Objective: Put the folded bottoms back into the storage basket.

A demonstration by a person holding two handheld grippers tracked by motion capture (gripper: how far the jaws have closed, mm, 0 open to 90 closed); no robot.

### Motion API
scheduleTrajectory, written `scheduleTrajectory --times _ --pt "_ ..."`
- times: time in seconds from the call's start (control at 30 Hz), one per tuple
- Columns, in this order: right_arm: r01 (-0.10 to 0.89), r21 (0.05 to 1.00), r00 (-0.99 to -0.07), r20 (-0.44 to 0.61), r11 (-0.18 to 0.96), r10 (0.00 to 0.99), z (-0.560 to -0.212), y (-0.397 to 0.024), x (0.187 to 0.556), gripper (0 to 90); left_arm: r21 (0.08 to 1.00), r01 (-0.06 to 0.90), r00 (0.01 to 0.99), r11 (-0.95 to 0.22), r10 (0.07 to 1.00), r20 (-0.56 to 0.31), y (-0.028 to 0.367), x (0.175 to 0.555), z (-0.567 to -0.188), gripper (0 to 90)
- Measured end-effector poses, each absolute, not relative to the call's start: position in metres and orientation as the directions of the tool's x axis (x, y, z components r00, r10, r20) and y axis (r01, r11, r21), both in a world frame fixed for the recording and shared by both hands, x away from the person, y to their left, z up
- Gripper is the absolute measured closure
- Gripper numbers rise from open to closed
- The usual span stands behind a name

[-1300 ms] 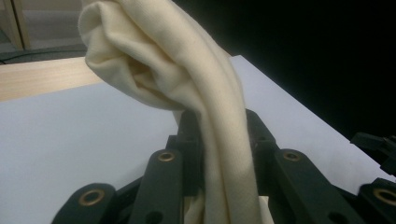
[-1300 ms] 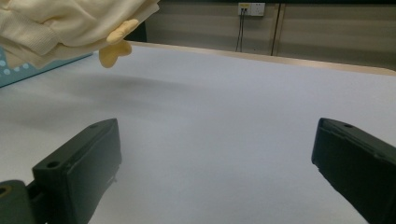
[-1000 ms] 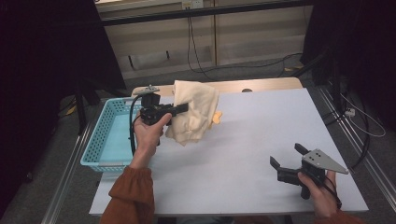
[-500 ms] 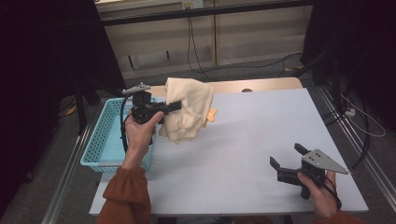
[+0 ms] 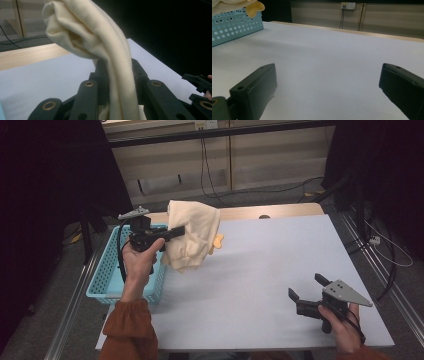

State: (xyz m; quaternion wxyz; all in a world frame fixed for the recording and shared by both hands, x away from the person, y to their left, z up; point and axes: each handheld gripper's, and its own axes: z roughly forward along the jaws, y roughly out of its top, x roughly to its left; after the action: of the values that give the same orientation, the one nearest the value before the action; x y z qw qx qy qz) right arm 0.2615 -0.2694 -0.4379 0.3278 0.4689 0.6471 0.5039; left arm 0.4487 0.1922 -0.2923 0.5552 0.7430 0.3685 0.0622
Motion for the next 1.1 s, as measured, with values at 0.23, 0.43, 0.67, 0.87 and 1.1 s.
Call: scheduleTrajectory --times 0.23,0.43,0.67,0.87,1.1 --pt "0.280 0.959 -0.344 0.054 0.048 0.937 -0.438 -0.270 0.261 1.5 0.871 0.481 0.710 -0.099 0.627 -0.320 0.204 0.449 -0.287 72.9" --pt "0.279 0.959 -0.345 0.053 0.048 0.937 -0.438 -0.270 0.261 1.5 0.874 0.479 0.701 -0.080 0.633 -0.327 0.216 0.448 -0.283 72.9" --pt "0.279 0.959 -0.346 0.054 0.048 0.937 -0.438 -0.270 0.261 1.5 0.877 0.477 0.691 -0.061 0.642 -0.331 0.229 0.447 -0.279 72.9" --pt "0.280 0.959 -0.347 0.054 0.048 0.936 -0.438 -0.270 0.261 1.6 0.880 0.471 0.686 -0.052 0.649 -0.329 0.237 0.445 -0.276 72.9" --pt "0.279 0.959 -0.347 0.053 0.049 0.936 -0.438 -0.270 0.261 1.5 0.881 0.471 0.676 -0.040 0.659 -0.331 0.247 0.444 -0.273 72.9"
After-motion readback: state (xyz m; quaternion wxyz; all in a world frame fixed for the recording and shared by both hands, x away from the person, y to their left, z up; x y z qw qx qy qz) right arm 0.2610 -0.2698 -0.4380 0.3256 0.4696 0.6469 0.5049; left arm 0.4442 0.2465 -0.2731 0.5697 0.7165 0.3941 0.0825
